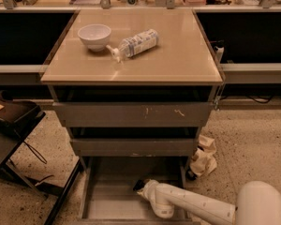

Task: Place rxbar blueberry into bottom drawer

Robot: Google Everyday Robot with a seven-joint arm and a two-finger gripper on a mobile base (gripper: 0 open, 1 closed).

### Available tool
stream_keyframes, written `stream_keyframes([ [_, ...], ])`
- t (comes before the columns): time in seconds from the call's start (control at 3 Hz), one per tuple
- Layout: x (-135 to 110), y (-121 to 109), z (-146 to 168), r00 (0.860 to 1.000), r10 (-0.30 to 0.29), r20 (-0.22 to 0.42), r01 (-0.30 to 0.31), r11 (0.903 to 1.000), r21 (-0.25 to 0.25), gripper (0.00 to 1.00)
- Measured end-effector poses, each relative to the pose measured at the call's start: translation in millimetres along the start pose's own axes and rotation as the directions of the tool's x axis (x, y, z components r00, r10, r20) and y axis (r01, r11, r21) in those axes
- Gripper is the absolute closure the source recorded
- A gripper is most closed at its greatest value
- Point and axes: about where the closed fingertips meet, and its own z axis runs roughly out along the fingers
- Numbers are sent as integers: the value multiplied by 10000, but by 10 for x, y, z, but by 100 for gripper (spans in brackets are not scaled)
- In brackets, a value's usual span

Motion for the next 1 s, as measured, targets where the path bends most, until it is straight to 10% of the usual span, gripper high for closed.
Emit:
stream_keyframes([
  [1.0,0,0,0,10000,0,0,0,10000,-1,13],
])
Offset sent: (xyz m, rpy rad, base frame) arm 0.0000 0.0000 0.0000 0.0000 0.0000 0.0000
